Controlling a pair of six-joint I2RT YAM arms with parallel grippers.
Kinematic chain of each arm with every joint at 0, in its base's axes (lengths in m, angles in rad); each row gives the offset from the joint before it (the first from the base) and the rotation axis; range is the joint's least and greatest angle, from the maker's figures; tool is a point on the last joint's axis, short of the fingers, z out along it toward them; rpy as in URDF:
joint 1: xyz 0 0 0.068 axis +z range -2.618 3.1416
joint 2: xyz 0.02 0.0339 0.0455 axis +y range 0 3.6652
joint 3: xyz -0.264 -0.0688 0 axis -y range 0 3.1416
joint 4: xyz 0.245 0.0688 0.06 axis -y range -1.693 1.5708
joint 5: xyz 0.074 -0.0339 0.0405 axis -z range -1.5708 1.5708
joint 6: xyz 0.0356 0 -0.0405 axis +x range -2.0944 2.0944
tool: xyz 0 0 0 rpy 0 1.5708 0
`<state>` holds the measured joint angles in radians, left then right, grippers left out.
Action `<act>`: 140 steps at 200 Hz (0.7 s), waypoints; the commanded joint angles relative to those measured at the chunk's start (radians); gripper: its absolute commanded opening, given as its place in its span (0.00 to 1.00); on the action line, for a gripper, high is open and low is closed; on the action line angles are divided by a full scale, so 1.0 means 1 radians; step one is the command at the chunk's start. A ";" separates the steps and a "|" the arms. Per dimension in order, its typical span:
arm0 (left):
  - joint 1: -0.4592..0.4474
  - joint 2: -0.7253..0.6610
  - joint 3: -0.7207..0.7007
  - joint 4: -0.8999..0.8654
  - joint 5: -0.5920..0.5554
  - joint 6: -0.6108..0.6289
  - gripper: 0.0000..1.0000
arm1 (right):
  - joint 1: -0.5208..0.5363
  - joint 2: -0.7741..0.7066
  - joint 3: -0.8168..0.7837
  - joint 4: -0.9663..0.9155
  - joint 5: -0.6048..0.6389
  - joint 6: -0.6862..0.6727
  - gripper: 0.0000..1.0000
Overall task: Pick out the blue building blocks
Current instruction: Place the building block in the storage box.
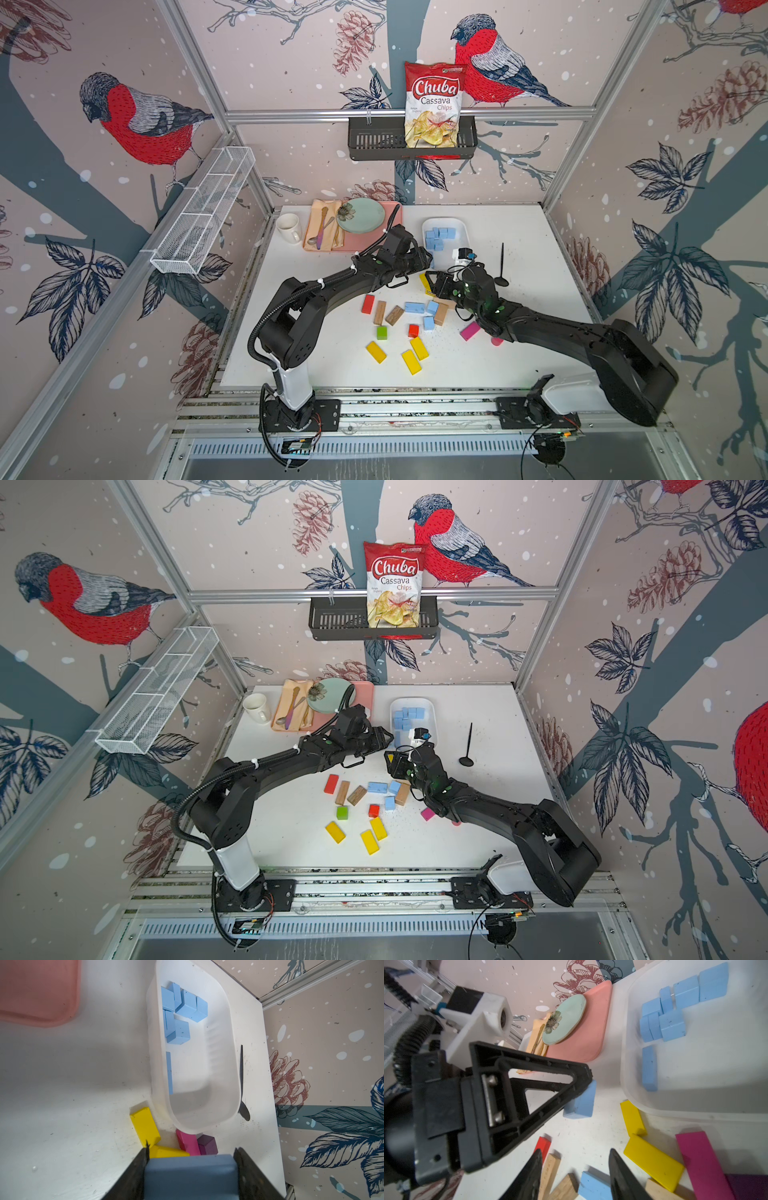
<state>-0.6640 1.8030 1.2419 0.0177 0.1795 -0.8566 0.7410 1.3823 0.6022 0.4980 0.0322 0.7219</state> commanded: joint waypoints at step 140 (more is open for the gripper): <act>0.001 -0.080 -0.097 0.167 0.073 -0.112 0.46 | 0.005 0.152 0.031 0.286 0.067 0.164 0.27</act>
<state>-0.6636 1.7374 1.1526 0.1261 0.2386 -0.9424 0.7452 1.5215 0.6243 0.7151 0.0696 0.8661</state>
